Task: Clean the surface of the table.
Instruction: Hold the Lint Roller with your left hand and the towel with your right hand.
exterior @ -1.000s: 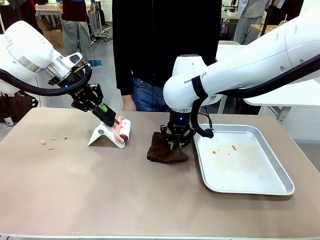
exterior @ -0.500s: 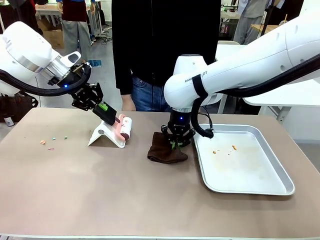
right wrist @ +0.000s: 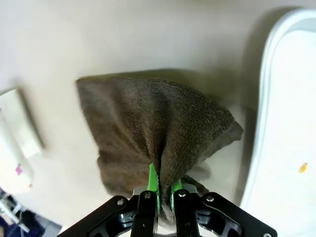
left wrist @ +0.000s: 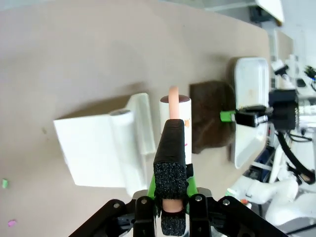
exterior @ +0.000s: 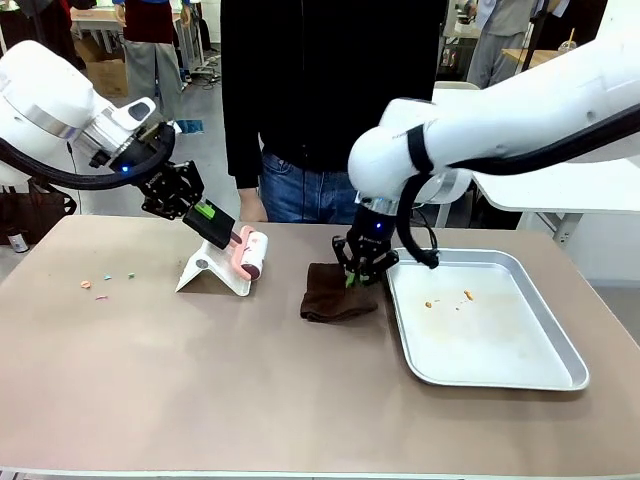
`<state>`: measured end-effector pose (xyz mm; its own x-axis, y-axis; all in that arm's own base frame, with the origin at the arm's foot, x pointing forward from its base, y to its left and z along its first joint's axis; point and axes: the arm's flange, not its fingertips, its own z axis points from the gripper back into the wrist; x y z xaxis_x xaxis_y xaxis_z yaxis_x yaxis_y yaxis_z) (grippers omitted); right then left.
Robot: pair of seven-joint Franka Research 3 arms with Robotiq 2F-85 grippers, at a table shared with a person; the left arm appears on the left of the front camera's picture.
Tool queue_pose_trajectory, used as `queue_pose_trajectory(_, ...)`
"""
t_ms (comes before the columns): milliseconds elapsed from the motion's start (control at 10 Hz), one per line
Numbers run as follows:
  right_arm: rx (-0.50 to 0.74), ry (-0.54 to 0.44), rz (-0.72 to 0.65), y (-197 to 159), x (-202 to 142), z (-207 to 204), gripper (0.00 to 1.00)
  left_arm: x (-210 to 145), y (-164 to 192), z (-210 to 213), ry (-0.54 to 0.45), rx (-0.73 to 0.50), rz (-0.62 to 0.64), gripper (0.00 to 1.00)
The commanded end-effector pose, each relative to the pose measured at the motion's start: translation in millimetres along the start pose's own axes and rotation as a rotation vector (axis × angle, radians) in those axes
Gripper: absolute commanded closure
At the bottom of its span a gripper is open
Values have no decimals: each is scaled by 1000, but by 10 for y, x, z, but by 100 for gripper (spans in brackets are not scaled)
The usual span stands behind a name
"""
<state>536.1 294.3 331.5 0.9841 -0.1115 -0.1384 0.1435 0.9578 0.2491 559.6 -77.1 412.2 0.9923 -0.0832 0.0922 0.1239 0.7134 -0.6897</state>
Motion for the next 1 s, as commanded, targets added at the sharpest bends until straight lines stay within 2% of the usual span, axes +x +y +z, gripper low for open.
queue_pose_trajectory(0, 290, 54, 92, -296, -183, 180, 100, -152, 88, 226, 41, -148, -42, 100)
queue_pose_trajectory(100, 424, 78, 137, -379, -202, 257, 100, -203, 125, 332, 71, -207, -47, 100)
queue_pose_trajectory(200, 527, 88, 164, -462, -219, 330, 100, -262, 167, 426, 81, -249, -59, 90)
queue_pose_trajectory(400, 715, 120, 289, -678, -294, 488, 100, -500, 320, 684, 51, -315, -98, 90)
queue_pose_trajectory(600, 852, 108, 350, -1003, -475, 637, 100, -873, 671, 1096, -37, -430, -106, 90)
queue_pose_trajectory(700, 919, 55, 326, -1263, -622, 716, 100, -1113, 953, 1309, -106, -509, -101, 90)
queue_pose_trajectory(900, 1073, -113, 328, -1900, -1025, 838, 100, -1544, 1471, 1578, -177, -623, -113, 90)
